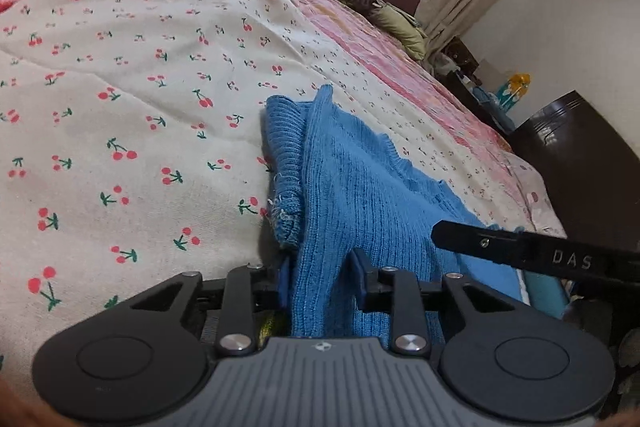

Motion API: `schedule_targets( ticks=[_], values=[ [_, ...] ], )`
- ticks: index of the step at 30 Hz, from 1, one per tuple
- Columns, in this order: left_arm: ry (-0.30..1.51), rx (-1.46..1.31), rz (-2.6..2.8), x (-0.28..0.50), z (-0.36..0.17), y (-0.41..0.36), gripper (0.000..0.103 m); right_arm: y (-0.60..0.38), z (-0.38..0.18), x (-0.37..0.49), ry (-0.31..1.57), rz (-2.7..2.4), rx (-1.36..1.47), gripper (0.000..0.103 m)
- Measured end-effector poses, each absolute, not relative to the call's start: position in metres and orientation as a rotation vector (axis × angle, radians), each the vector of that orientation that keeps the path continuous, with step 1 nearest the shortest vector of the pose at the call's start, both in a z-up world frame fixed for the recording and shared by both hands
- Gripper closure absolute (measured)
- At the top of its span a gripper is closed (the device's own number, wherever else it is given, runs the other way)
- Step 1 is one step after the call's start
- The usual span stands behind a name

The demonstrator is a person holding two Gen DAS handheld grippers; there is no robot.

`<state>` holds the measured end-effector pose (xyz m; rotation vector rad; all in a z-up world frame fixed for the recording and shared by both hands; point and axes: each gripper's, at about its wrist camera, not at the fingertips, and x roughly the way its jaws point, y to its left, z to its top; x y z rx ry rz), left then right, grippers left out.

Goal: Fold small clothes
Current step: 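Grasp the folded sweater's side edge with the left tool, then fold the side edge over with the left tool while the right tool pinches the fold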

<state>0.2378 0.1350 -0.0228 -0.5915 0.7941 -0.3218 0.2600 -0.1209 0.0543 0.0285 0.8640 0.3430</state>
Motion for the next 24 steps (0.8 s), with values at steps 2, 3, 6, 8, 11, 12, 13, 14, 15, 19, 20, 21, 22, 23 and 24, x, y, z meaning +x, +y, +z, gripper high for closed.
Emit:
schedule_targets(
  ticks=[2,3,6,8,11,12,13,14,15,19,20,21,22,23,24],
  values=[
    [0.789,-0.611,-0.314,0.236,-0.021,0.136,0.074,-0.120,0.055,0.260,0.864,0.345,0.030,0.068],
    [0.778,-0.603,-0.316,0.234,-0.019,0.135,0.083,-0.121,0.055,0.260,0.863,0.346,0.033,0.068],
    [0.742,-0.579,-0.327,0.229,-0.009,0.129,0.084,-0.124,0.059,0.259,0.854,0.350,0.044,0.068],
    [0.719,-0.562,-0.337,0.227,-0.002,0.125,0.085,-0.130,0.061,0.257,0.847,0.350,0.050,0.068],
    [0.691,-0.528,-0.347,0.222,0.010,0.112,0.085,-0.143,0.065,0.253,0.835,0.347,0.065,0.068],
    [0.685,-0.509,-0.352,0.220,0.014,0.106,0.085,-0.149,0.066,0.251,0.830,0.344,0.075,0.068],
    [0.680,-0.485,-0.357,0.219,0.018,0.099,0.086,-0.155,0.067,0.250,0.826,0.341,0.084,0.068],
    [0.673,-0.450,-0.362,0.217,0.022,0.089,0.086,-0.161,0.068,0.248,0.823,0.337,0.098,0.068],
    [0.668,-0.420,-0.369,0.216,0.025,0.081,0.086,-0.170,0.069,0.247,0.821,0.334,0.122,0.068],
    [0.664,-0.326,-0.397,0.210,0.032,0.049,0.086,-0.191,0.077,0.251,0.830,0.375,0.217,0.067],
    [0.669,-0.306,-0.401,0.209,0.032,0.043,0.086,-0.192,0.080,0.252,0.828,0.392,0.225,0.067],
    [0.676,-0.293,-0.406,0.208,0.032,0.038,0.086,-0.191,0.083,0.253,0.824,0.409,0.222,0.066],
    [0.682,-0.288,-0.408,0.208,0.031,0.035,0.086,-0.189,0.086,0.253,0.820,0.427,0.215,0.065],
    [0.686,-0.286,-0.408,0.208,0.031,0.032,0.086,-0.186,0.089,0.253,0.818,0.446,0.208,0.061],
    [0.689,-0.285,-0.407,0.209,0.030,0.031,0.086,-0.183,0.090,0.255,0.818,0.461,0.203,0.057]
  ],
)
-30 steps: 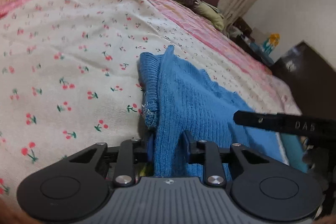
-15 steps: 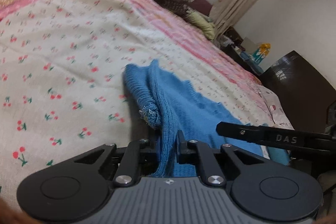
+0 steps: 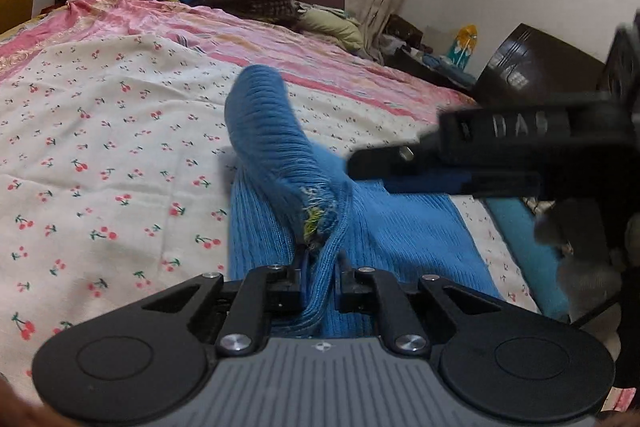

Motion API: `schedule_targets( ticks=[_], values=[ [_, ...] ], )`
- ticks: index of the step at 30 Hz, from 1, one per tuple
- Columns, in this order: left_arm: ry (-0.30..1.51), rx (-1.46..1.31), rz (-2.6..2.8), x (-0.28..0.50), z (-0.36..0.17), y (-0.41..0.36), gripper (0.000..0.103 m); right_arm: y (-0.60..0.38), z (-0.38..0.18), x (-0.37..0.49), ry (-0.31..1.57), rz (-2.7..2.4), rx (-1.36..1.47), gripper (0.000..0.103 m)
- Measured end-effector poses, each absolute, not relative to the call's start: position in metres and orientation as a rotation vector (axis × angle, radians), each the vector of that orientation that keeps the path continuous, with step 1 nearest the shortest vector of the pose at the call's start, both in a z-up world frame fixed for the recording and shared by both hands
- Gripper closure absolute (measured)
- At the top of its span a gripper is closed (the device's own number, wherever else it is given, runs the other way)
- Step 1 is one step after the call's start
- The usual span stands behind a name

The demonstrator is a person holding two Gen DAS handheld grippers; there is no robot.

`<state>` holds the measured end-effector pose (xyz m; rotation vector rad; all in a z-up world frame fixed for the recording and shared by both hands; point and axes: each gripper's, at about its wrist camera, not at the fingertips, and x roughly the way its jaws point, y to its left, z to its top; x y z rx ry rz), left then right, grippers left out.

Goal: Fold small clothes
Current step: 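Fold the side edge over with the left tool while the right tool pinches the fold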

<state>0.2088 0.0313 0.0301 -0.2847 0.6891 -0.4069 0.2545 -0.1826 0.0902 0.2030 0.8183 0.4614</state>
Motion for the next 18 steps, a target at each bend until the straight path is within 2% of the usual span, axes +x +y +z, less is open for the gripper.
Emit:
schedule_targets(
  ticks=[4,13,18],
  values=[
    [0.697,-0.272,-0.408,0.209,0.029,0.026,0.086,-0.171,0.082,0.261,0.851,0.465,0.191,0.053],
    [0.715,-0.239,-0.411,0.208,0.026,0.024,0.086,-0.190,0.055,0.261,0.942,0.493,0.422,0.052],
    [0.722,-0.203,-0.410,0.208,0.028,0.018,0.086,-0.185,0.055,0.270,0.920,0.499,0.475,0.049]
  ],
)
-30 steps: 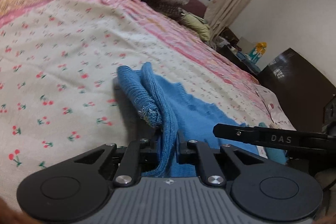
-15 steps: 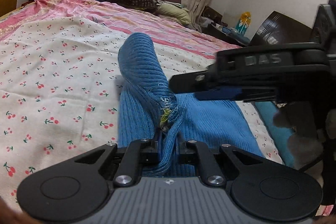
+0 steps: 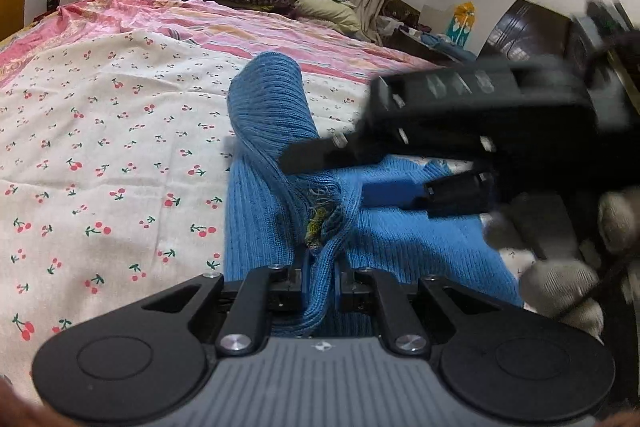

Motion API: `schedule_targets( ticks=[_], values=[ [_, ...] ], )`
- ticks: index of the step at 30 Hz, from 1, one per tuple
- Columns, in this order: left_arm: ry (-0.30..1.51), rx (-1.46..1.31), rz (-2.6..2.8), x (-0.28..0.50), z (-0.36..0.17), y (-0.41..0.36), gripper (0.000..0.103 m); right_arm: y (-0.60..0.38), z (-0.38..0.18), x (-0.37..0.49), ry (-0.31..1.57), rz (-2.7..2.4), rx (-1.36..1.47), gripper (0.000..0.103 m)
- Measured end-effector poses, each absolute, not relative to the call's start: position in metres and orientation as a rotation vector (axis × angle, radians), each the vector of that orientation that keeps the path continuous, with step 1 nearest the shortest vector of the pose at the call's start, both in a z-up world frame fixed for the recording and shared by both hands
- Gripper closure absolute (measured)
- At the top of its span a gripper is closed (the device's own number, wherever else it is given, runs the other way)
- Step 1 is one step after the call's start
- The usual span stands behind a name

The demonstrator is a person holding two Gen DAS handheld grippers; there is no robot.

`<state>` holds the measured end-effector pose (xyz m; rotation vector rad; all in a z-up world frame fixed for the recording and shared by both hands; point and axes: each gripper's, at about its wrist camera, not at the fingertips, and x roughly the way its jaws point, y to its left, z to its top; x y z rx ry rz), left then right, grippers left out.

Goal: Fold small clothes
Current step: 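Fold the side edge over with the left tool while the right tool pinches the fold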

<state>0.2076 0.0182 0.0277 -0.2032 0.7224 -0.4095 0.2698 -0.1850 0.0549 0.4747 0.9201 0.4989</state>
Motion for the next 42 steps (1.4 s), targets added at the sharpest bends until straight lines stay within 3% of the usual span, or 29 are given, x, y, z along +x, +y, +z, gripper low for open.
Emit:
schedule_targets(
  ticks=[4,6,9,42],
  values=[
    [0.728,-0.167,-0.404,0.209,0.029,0.013,0.086,-0.175,0.061,0.279,0.888,0.430,0.393,0.049],
    [0.727,-0.146,-0.397,0.208,0.029,0.010,0.086,-0.169,0.063,0.282,0.886,0.380,0.305,0.077],
    [0.728,-0.116,-0.389,0.207,0.030,0.005,0.086,-0.169,0.064,0.282,0.881,0.366,0.263,0.087],
    [0.707,0.091,-0.356,0.181,0.034,-0.005,0.074,-0.188,0.063,0.274,0.871,0.356,0.277,0.090]
  ],
)
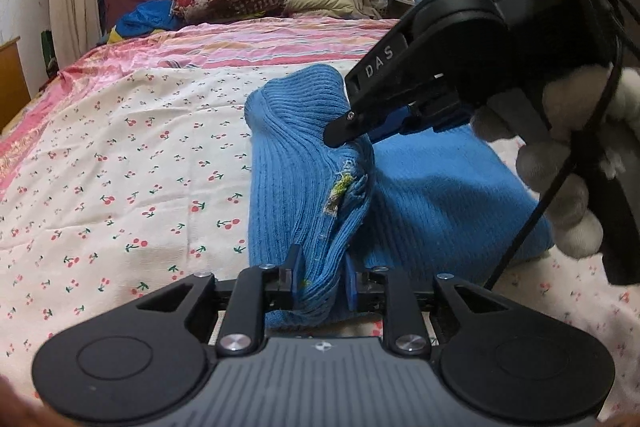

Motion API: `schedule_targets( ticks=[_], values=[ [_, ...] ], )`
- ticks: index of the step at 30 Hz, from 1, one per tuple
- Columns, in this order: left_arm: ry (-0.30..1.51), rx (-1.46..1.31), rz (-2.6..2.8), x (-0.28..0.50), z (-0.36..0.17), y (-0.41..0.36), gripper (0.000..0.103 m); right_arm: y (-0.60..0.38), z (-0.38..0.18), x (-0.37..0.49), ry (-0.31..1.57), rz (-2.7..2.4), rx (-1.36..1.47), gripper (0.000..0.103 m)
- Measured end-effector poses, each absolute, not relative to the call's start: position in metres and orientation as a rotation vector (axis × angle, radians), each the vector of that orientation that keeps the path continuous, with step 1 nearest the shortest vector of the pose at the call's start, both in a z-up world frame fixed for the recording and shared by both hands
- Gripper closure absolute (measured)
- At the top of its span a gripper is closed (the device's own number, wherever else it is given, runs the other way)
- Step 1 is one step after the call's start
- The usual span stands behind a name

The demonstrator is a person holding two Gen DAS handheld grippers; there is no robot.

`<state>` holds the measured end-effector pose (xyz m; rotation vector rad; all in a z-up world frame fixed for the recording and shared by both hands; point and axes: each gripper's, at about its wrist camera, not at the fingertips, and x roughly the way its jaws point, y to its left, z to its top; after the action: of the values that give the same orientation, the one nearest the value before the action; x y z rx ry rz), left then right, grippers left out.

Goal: Fold small clothes

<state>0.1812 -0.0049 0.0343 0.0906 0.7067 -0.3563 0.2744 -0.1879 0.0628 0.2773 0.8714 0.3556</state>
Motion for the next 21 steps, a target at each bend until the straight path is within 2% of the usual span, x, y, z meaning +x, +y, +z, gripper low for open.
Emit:
schedule_targets(
  ticks=[13,18,21],
  values=[
    [0.675,0.151,-0.336,0.172,0.029,-0.009,0.071,-0.187,0.061,0.275,0.876,0.352,0.275,0.090],
    [0.654,0.139,-0.325,0.170,0.030,-0.005,0.081,-0.188,0.061,0.276,0.879,0.352,0.282,0.090],
    [0.638,0.132,-0.323,0.168,0.030,-0.004,0.084,-0.188,0.060,0.277,0.880,0.351,0.288,0.088]
  ],
)
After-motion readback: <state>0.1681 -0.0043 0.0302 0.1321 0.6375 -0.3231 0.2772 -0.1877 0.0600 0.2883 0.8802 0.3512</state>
